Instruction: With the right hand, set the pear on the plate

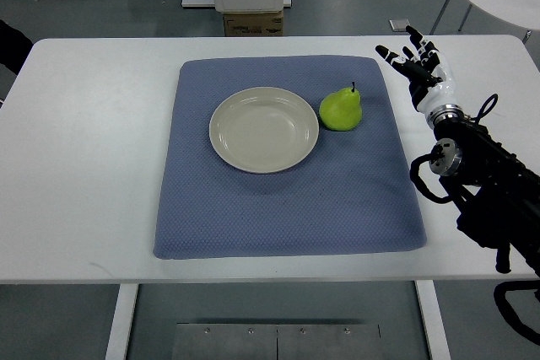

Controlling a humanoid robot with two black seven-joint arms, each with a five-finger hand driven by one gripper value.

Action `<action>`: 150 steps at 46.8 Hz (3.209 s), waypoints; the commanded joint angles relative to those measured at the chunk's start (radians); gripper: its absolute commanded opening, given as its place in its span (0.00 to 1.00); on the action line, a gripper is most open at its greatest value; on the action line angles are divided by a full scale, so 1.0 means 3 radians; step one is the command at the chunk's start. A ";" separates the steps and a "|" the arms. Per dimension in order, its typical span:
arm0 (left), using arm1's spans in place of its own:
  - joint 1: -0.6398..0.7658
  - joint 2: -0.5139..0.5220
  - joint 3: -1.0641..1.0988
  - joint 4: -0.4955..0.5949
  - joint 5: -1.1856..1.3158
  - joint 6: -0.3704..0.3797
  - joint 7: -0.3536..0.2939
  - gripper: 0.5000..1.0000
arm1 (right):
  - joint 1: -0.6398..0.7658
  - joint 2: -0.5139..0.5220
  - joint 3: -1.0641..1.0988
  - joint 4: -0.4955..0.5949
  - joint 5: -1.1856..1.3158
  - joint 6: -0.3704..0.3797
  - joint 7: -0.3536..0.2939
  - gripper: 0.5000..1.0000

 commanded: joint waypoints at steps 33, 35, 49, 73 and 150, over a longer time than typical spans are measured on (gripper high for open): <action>-0.0022 0.0000 0.0000 0.0000 0.0000 -0.0002 0.0000 1.00 | 0.0000 -0.0067 0.0000 -0.0001 0.0000 0.0041 -0.0002 1.00; -0.0022 0.0000 0.0000 0.0000 0.0000 -0.0002 0.0000 1.00 | 0.0000 -0.0067 -0.0005 -0.0001 0.0000 0.0046 -0.0002 1.00; -0.0022 0.0000 0.0000 0.0000 0.0000 -0.0002 0.0000 1.00 | 0.0020 -0.0093 0.0010 -0.0006 0.0005 0.0097 -0.0043 1.00; -0.0022 0.0000 0.0000 0.0000 0.0000 -0.0002 0.0000 1.00 | 0.0210 -0.0277 0.0036 -0.0011 0.0010 0.0169 -0.0483 1.00; -0.0022 0.0000 0.0000 0.0000 0.0000 -0.0002 0.0000 1.00 | 0.0363 -0.0441 -0.0900 -0.0006 -0.0261 0.0762 -0.0442 1.00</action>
